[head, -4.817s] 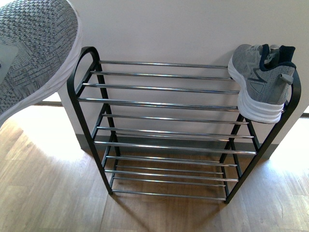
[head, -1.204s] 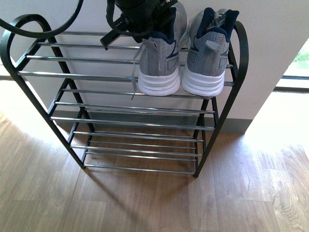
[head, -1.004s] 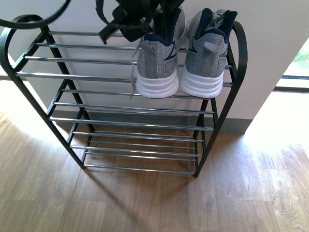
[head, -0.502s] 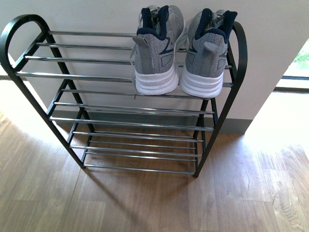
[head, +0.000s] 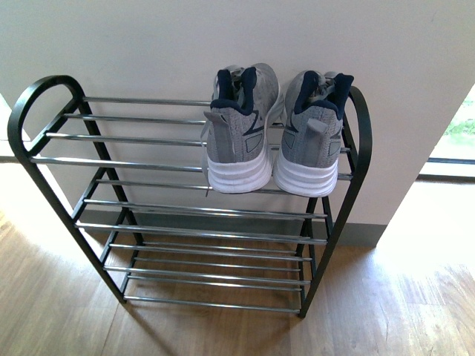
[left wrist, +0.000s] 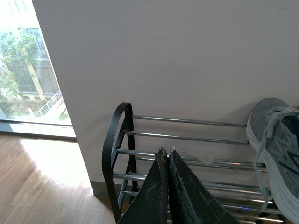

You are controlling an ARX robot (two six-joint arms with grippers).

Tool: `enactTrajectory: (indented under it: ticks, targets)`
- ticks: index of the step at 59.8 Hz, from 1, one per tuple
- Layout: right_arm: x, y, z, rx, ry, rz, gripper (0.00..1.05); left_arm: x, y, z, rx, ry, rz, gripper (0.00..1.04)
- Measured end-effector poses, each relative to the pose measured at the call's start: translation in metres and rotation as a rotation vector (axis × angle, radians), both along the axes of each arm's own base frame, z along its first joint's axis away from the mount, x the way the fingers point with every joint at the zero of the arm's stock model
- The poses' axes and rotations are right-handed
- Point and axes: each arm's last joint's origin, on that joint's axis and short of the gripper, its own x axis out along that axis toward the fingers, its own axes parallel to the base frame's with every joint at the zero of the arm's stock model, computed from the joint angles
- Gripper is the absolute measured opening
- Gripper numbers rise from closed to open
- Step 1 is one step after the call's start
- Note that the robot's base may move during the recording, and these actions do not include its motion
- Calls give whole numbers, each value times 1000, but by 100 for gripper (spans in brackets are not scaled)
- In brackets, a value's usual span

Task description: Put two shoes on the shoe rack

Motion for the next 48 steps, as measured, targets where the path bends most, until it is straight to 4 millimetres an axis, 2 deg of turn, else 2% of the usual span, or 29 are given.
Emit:
enactTrajectory:
  ticks: [16, 26, 48]
  targets:
    - [0, 0, 0, 0, 0, 0, 96, -32, 15, -8, 2, 6, 4, 1]
    - [0, 0, 0, 0, 0, 0, 96, -47, 27, -21, 2, 15, -10, 1]
    - [0, 0, 0, 0, 0, 0, 96, -68, 31, -16, 1, -2, 5, 1]
